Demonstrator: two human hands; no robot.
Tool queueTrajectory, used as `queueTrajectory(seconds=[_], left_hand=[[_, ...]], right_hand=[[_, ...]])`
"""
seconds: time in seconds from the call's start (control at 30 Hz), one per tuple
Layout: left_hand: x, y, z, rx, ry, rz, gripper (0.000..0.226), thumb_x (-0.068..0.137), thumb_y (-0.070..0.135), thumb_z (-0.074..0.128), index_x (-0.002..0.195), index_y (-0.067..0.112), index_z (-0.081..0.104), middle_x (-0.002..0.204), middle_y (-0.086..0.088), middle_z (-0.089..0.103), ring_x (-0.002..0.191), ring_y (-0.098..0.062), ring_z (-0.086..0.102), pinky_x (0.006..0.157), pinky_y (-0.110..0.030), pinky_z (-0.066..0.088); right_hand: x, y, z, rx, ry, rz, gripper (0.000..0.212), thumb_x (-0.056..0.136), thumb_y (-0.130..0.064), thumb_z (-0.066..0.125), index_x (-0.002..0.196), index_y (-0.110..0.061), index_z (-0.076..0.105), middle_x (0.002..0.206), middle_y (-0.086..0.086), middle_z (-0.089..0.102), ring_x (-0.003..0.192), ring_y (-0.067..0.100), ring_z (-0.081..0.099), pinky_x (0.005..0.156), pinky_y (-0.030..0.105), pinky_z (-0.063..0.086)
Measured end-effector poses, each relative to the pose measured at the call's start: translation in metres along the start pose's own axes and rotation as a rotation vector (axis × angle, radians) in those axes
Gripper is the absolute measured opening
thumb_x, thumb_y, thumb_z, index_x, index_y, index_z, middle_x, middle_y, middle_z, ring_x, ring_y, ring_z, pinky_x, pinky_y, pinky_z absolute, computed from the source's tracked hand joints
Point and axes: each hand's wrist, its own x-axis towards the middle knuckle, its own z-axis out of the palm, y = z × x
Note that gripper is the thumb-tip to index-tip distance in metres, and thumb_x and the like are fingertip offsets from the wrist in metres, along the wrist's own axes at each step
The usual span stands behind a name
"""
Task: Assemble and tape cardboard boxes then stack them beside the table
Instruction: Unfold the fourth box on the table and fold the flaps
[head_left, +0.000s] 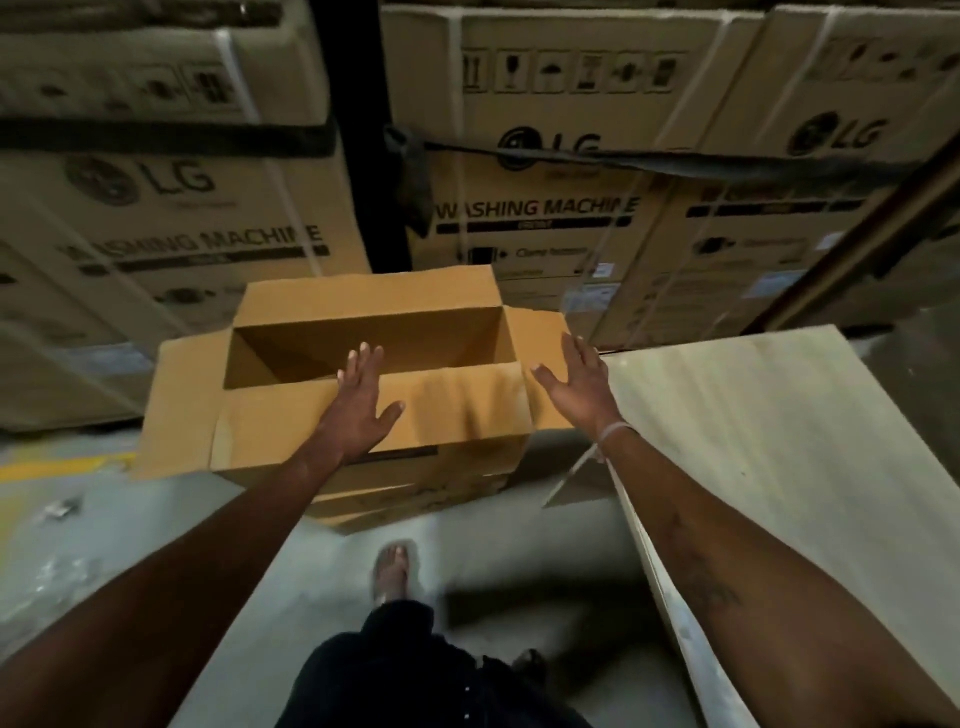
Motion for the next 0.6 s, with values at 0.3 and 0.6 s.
queueTrajectory(seconds=[0.3,0.6], left_hand=[[0.08,-0.102,-0.016,0.034,-0.023,-0.136,0.088,0.104,0.032,0.059,0.166,0.007,0.002,0.173,-0.018,-0.006,0.159,-0.035,-0.011,0.129,-0.052,-0.001],[0.123,-0.207,-0.047,0.247,-0.057,-0.483,0.092,0.1,0.044,0.058,0.164,0.004,0.005,0.171,-0.026,-0.002,0.157,-0.045,-0.006,0.126,-0.061,0.0]], right_hand=[[0.113,-0.049,0.073,-0.035,-0.152,0.143,0.084,0.102,-0.062,0.048,0.168,-0.029,0.008,0.175,0.001,0.004,0.16,0.031,0.003,0.129,0.052,0.015],[0.184,-0.053,0.124,-0.245,-0.112,0.333,0.103,0.097,-0.047,0.064,0.166,-0.013,-0.004,0.174,0.013,-0.004,0.161,0.035,0.001,0.13,0.044,0.011]])
